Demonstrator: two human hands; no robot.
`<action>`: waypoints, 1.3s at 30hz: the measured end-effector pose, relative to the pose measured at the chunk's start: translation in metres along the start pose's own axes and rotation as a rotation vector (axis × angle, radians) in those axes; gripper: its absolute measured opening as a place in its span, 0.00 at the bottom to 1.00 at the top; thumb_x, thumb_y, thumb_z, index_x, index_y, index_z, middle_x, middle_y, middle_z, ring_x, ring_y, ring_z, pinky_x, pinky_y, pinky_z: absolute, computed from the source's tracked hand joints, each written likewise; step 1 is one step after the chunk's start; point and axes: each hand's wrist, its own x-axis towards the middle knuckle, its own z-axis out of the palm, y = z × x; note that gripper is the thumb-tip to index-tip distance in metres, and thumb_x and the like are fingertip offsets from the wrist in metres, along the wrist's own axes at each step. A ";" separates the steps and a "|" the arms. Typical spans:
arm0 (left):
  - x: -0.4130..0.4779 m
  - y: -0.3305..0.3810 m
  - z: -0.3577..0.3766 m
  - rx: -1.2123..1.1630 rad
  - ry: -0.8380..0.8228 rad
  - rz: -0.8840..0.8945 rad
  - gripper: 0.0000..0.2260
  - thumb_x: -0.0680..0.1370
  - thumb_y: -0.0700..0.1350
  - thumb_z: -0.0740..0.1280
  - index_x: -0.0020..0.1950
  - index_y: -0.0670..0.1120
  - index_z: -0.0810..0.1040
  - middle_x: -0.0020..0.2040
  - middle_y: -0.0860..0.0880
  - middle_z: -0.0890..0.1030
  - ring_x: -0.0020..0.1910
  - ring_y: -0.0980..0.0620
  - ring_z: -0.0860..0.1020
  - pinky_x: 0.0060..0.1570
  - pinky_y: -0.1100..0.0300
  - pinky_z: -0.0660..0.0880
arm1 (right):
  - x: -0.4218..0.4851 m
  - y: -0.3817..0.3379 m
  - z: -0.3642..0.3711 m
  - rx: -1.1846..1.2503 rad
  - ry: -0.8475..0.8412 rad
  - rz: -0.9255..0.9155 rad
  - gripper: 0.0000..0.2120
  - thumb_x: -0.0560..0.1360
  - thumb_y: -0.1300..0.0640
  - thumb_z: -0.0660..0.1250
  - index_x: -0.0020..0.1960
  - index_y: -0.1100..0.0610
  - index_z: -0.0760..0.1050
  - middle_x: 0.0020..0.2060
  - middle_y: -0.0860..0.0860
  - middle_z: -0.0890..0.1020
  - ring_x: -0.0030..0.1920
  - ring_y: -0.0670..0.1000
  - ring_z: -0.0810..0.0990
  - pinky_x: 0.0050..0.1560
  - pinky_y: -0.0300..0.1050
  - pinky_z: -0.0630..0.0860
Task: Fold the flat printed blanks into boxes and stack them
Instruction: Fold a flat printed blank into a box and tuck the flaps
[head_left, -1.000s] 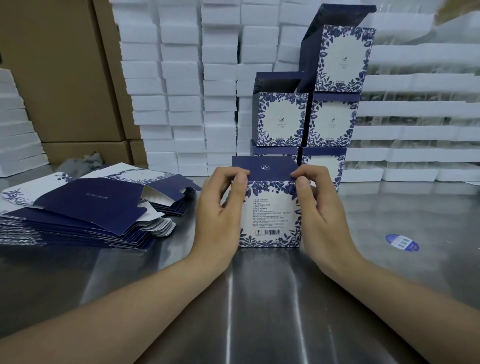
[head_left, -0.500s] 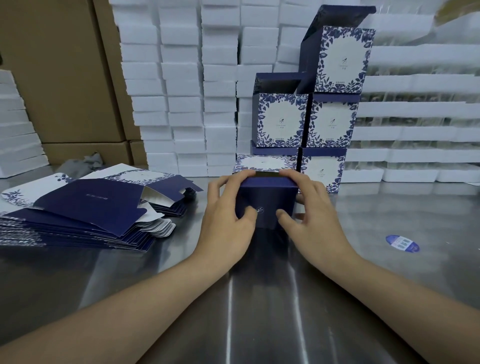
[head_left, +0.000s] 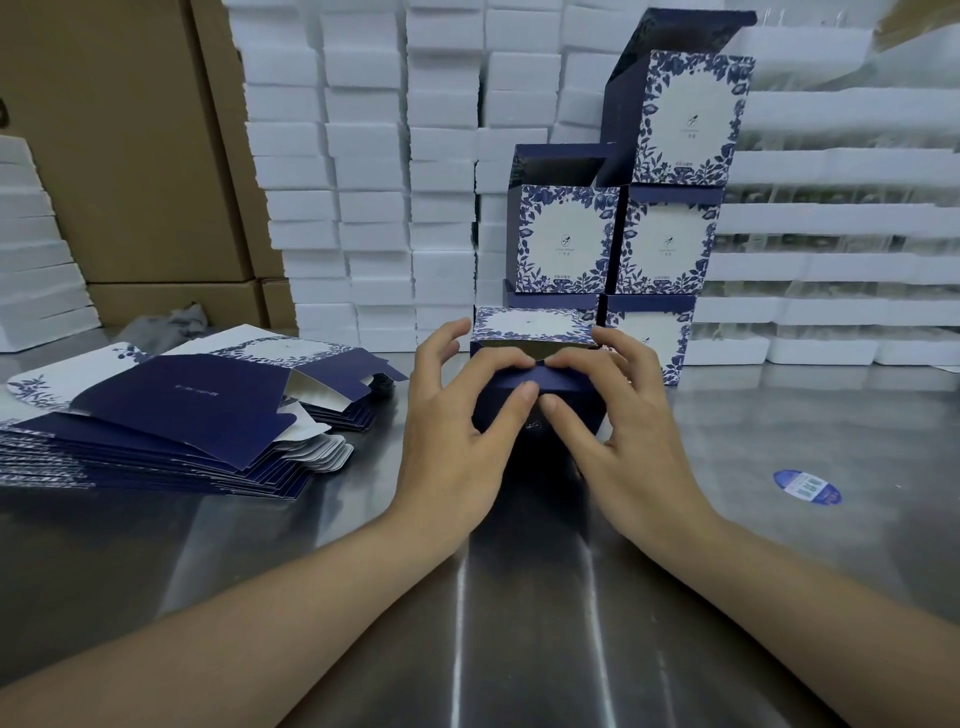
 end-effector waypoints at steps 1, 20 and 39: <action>0.000 0.000 0.000 -0.004 -0.001 -0.009 0.07 0.79 0.59 0.68 0.56 0.66 0.81 0.74 0.65 0.63 0.77 0.60 0.64 0.66 0.78 0.59 | 0.000 0.000 0.000 -0.003 -0.003 0.005 0.10 0.81 0.44 0.67 0.61 0.38 0.78 0.73 0.39 0.65 0.75 0.40 0.66 0.69 0.26 0.59; 0.004 -0.006 0.000 -0.061 0.064 -0.075 0.03 0.82 0.48 0.71 0.50 0.56 0.84 0.69 0.65 0.69 0.67 0.64 0.73 0.68 0.57 0.70 | 0.004 -0.006 -0.004 0.050 0.052 0.094 0.02 0.84 0.57 0.65 0.54 0.53 0.77 0.60 0.44 0.73 0.67 0.40 0.71 0.67 0.39 0.67; 0.007 -0.008 0.001 -0.242 0.010 -0.321 0.26 0.81 0.46 0.73 0.77 0.57 0.71 0.57 0.79 0.76 0.59 0.81 0.71 0.59 0.77 0.71 | 0.006 0.002 -0.001 0.295 0.023 0.324 0.14 0.83 0.52 0.70 0.63 0.36 0.74 0.53 0.30 0.82 0.56 0.34 0.81 0.55 0.30 0.75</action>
